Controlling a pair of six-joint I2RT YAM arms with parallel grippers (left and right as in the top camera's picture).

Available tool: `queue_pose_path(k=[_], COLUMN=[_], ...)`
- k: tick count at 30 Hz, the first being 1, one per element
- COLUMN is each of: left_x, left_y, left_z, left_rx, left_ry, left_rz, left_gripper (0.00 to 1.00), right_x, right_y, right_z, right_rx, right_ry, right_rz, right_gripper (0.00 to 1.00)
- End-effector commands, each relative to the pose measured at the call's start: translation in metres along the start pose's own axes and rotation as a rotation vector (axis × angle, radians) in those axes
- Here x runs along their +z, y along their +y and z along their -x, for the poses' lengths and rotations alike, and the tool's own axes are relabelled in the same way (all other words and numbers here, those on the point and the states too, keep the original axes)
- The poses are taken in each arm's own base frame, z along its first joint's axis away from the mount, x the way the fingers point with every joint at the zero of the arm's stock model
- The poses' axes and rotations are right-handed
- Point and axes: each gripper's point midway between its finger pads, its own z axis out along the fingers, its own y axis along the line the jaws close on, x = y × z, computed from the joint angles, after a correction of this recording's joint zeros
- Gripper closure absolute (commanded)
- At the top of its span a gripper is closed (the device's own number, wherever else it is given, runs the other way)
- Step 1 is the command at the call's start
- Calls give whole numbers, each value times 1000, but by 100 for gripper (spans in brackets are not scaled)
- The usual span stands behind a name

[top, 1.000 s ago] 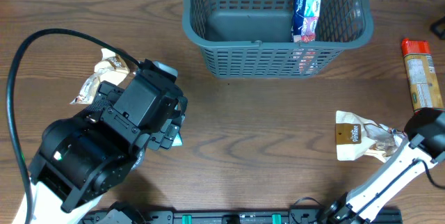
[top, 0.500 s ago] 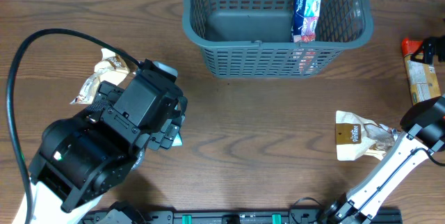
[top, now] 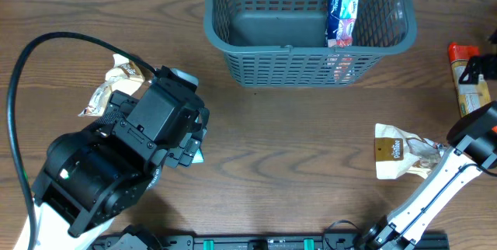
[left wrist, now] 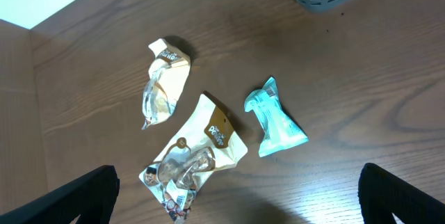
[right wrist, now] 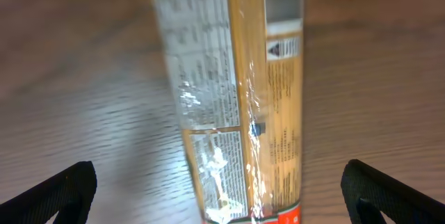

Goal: Pack container
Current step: 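Reach the right gripper to the orange-capped spaghetti package and grasp it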

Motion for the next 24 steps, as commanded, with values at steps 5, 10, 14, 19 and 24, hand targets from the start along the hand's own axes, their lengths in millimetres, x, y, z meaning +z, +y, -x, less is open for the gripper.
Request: queue_pose_path(k=[5,10,14,19,24], left_x=[1,1,1,1,1], left_y=[2,3,3,3,3], left_z=[-1,0,0,0,0], left_rx=[-4,-4,-4,-4,-4], left_ry=[7,5,5,5,5], left_rz=[13,21,21,21,21], left_gripper=[1,2,1,1,1], right_x=[28,29,30,33,38], right_y=[-10,-13,-14,-14,-11], right_z=[-14,-7,-7,-8,-11], right_rx=[30,19,21,23,27], right_ry=[86,55,52,54,63], right_rz=[-49,-53,-55,-49,-22], right_gripper=[1,1,1,1,1])
